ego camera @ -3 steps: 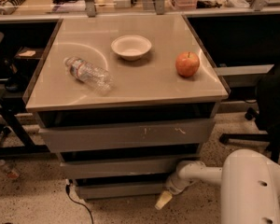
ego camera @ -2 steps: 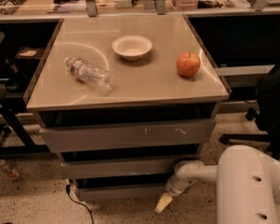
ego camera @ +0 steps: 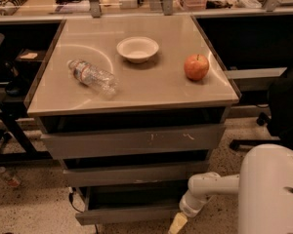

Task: Open bottom drawer

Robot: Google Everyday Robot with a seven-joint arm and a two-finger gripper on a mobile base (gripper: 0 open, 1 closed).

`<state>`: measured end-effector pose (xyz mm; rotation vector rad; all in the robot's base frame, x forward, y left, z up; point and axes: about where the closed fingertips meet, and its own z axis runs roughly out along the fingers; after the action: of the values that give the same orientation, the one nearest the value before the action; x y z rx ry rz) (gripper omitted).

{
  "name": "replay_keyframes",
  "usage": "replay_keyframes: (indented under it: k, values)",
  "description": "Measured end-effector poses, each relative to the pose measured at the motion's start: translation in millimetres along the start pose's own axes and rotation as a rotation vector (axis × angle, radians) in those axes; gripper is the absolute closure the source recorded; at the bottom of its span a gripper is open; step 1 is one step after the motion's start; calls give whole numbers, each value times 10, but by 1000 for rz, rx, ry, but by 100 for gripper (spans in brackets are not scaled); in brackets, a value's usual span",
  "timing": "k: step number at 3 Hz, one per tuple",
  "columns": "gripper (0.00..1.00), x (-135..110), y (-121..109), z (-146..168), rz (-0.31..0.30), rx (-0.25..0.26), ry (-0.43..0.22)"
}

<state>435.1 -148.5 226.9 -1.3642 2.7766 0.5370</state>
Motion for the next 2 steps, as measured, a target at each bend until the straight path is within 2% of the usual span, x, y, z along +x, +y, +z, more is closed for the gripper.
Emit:
replay_keyframes:
  k: [1, 2]
  values:
    - [0, 32, 45, 0, 1, -5, 6]
    - [0, -156, -49, 23, -38, 2, -22]
